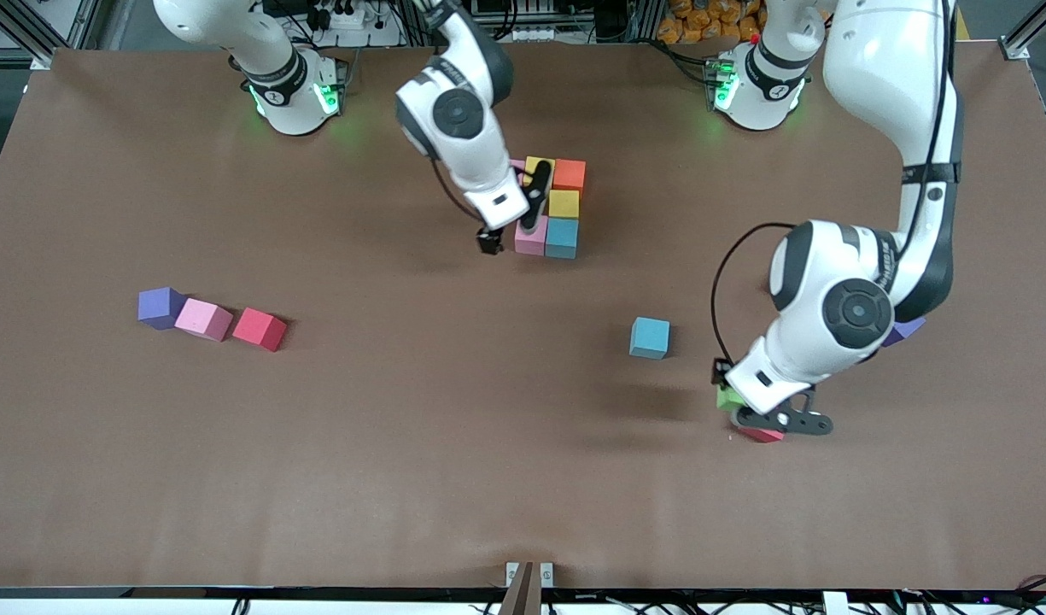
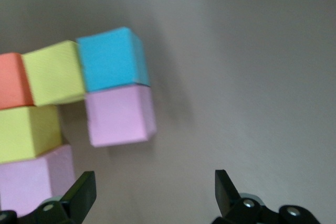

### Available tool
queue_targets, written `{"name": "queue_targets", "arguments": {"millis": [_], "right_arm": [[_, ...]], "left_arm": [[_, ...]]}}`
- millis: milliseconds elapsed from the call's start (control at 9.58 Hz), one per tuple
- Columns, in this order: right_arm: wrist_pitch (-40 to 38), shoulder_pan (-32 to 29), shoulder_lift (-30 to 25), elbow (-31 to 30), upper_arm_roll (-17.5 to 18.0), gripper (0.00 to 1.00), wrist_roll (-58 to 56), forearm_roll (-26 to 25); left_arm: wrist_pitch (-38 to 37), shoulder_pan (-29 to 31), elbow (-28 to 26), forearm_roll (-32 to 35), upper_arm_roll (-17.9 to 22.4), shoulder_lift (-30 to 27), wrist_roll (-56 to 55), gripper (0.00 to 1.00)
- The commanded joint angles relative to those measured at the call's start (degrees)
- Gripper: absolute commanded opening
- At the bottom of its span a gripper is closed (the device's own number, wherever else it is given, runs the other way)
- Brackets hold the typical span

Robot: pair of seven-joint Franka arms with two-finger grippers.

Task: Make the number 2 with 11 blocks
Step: 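Carry the green block with the left gripper while the right reaches red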

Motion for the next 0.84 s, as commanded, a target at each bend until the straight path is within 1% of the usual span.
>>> {"name": "queue_targets", "arguments": {"millis": [0,104,209,313,418,522,626,731], "right_arm": [[-3.06,-3.36,-2.7,-1.09,-3.86,1.0,-1.15,0.28],[-4.46,-4.68,-3.05,-0.82,-5.8,1.0,-1.24,0.28],[-4.65,-6.61,-3.05,-0.82,-6.87,1.0,-2.03,0.28],[-4.57,-10.02,-2.79,-0.74,-6.88,1.0,-2.9,0.37],[-4.48,-13.97,-2.44,-0.65,-6.88,1.0,-3.09,0.55],[-4.48,-16.62,-2.35,-0.73,-6.88,1.0,-3.0,0.55],[-4.39,-19.26,-2.17,-0.82,-6.88,1.0,-3.43,0.55],[-3.95,-21.46,-1.91,-0.82,-6.88,1.0,-8.31,0.55]], "left_arm": [[-2.07,-2.39,-0.16,1.59,0.17,-2.2,4.67,0.0],[-2.07,-3.61,0.02,2.98,0.17,-2.81,12.62,0.0],[-2.25,-5.02,0.02,4.91,0.08,-3.34,18.18,0.0],[-2.25,-6.07,0.02,5.37,-0.61,-4.04,19.11,0.0],[-2.6,-6.52,0.02,5.72,-3.23,-4.14,19.12,0.0],[-3.64,-6.53,0.02,6.07,-6.13,-4.23,19.12,0.0],[-4.18,-6.7,0.11,8.86,-8.85,-4.23,19.12,0.0],[-4.36,-7.48,0.46,11.67,-11.84,-4.14,19.12,0.0]]}}
